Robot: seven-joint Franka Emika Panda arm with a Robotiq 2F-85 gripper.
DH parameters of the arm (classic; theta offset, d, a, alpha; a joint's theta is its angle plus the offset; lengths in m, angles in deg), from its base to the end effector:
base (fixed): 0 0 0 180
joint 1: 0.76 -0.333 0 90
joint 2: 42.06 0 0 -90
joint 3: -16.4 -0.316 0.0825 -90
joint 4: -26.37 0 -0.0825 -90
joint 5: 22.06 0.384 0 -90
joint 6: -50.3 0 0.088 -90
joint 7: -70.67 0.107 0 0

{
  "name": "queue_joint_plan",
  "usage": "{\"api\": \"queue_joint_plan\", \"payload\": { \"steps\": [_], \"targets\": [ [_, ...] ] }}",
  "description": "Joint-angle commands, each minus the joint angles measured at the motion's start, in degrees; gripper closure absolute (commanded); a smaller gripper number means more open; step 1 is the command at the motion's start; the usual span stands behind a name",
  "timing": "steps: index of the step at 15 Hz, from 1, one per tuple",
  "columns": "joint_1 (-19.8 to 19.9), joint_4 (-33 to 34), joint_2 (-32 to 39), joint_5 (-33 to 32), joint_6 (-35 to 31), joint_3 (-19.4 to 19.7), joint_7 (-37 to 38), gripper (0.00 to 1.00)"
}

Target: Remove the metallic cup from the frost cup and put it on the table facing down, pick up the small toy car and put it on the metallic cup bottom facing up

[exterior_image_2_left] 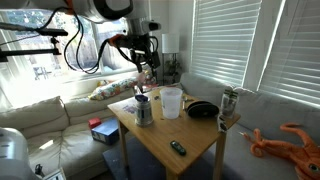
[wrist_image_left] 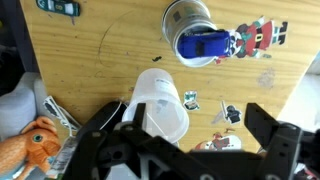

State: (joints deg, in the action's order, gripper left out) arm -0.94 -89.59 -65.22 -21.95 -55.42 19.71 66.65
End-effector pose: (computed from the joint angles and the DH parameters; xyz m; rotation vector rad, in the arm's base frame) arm 0.4481 -0.0291 0.6347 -3.1106 -0.0269 -0.3529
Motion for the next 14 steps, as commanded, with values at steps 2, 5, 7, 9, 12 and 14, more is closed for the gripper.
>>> {"api": "queue_joint_plan", "payload": {
  "steps": [2,5,7,9,12,14],
  "targets": [
    [3.6,4.4,-2.2,-4.1,4.8,-3.9,14.5,0.0],
    [5.3,7.0,-2.1,-6.6,9.3,-6.0,23.1,0.0],
    [6.2,8.7,-1.6,-7.7,12.8,-7.0,28.0,0.0],
    [5.1,6.9,-2.4,-6.7,10.7,-6.0,25.7,0.0],
    [5.6,7.5,-2.3,-7.2,12.1,-6.5,28.4,0.0],
    [5.6,7.6,-2.2,-7.3,12.1,-6.5,28.6,0.0]
  ]
}}
